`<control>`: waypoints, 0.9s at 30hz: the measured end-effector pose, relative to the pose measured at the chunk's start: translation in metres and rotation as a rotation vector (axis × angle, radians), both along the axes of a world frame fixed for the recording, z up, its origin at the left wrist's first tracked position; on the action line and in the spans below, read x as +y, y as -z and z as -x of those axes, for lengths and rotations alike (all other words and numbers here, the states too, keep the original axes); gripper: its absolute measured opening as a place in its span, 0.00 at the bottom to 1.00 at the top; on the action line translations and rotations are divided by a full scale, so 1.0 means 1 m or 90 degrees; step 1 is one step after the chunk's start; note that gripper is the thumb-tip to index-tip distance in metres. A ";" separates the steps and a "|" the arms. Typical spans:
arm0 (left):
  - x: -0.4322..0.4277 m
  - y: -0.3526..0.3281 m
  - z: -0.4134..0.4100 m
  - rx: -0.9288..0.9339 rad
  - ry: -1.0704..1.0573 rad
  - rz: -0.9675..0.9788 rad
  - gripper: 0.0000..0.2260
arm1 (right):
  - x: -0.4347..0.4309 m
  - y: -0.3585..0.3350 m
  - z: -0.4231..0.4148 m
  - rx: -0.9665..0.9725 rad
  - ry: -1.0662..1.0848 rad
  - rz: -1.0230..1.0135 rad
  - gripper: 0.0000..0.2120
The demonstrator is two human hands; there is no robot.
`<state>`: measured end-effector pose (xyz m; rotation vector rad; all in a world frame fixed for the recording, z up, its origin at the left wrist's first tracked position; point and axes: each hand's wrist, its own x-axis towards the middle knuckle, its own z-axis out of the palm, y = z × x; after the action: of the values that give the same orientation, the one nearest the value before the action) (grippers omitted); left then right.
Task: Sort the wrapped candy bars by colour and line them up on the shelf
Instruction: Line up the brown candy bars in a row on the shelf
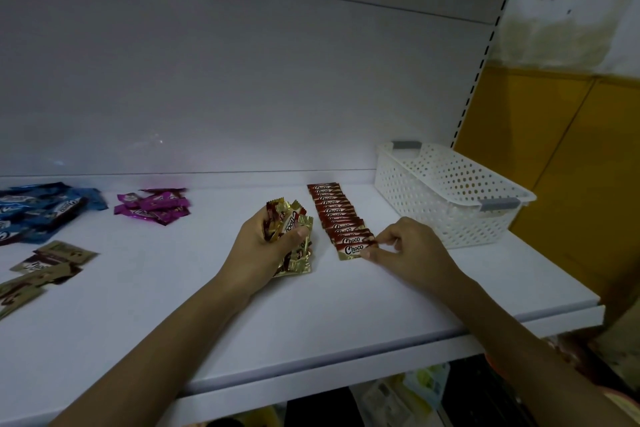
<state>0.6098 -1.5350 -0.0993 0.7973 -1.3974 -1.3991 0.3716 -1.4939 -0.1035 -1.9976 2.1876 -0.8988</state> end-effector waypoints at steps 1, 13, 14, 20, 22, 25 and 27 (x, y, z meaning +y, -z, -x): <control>0.000 0.000 0.000 0.000 -0.001 -0.001 0.09 | 0.000 0.000 0.000 0.000 0.004 0.000 0.20; -0.001 0.001 -0.001 0.000 0.004 -0.003 0.09 | 0.001 0.000 -0.003 0.004 0.004 0.007 0.18; -0.001 0.001 -0.001 0.000 0.006 -0.003 0.09 | 0.001 0.000 -0.003 0.004 0.006 0.009 0.18; -0.002 0.002 0.000 0.006 0.008 -0.007 0.09 | 0.003 0.000 -0.001 0.009 0.021 0.025 0.16; -0.002 0.002 -0.001 0.007 0.007 -0.008 0.09 | 0.003 0.001 -0.002 0.013 0.023 0.027 0.17; -0.003 0.003 -0.001 -0.011 -0.005 -0.001 0.10 | 0.003 0.002 -0.002 0.018 0.023 0.026 0.17; -0.003 0.003 0.000 -0.013 -0.007 -0.001 0.10 | 0.003 0.001 -0.002 0.023 0.023 0.017 0.17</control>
<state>0.6102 -1.5382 -0.1021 0.8211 -1.4069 -1.3868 0.3739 -1.4913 -0.1049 -2.0081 2.2502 -0.9073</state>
